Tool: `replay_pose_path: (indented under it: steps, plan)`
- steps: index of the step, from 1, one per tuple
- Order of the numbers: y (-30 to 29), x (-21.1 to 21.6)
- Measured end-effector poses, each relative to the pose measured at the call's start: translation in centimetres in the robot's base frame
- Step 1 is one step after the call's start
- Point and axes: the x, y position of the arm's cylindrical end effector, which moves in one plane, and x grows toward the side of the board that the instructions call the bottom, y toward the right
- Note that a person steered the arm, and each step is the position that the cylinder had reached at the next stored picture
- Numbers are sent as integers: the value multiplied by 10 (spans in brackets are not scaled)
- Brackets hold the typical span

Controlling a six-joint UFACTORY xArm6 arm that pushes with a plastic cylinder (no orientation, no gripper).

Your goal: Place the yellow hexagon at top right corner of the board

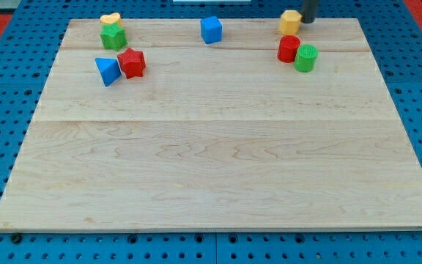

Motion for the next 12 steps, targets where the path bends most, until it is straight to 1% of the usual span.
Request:
replay_pose_path:
  steps: [1, 2, 3, 4, 5, 6, 7, 8, 9, 10, 11, 12]
  plan:
    - [-17, 42]
    - [-24, 71]
    - [-82, 81]
    - [-118, 62]
    - [-119, 32]
    - [-106, 9]
    - [-44, 3]
    - [-34, 8]
    - [-36, 35]
    - [-14, 57]
    - [0, 59]
    - [2, 81]
